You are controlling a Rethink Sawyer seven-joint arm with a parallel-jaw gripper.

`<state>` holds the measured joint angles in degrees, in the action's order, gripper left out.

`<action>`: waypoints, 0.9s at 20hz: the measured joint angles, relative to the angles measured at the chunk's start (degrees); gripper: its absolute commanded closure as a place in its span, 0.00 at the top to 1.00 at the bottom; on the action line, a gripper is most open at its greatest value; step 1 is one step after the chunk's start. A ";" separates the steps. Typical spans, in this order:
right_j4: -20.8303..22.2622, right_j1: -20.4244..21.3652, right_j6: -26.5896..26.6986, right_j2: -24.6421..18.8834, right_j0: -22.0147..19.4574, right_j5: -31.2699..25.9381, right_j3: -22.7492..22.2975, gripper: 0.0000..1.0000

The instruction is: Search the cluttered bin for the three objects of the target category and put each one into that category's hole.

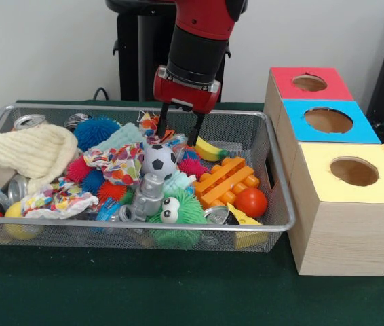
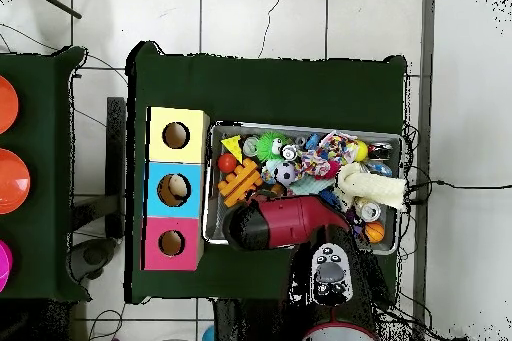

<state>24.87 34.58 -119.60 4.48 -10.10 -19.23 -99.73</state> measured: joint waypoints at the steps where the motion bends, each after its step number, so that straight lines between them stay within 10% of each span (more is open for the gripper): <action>1: 0.00 0.00 0.00 0.00 0.00 0.00 0.00 1.00; 18: 0.00 -0.05 0.00 0.00 -0.59 1.96 -0.03 1.00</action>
<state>24.87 34.53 -119.60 4.48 -10.69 -17.27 -99.76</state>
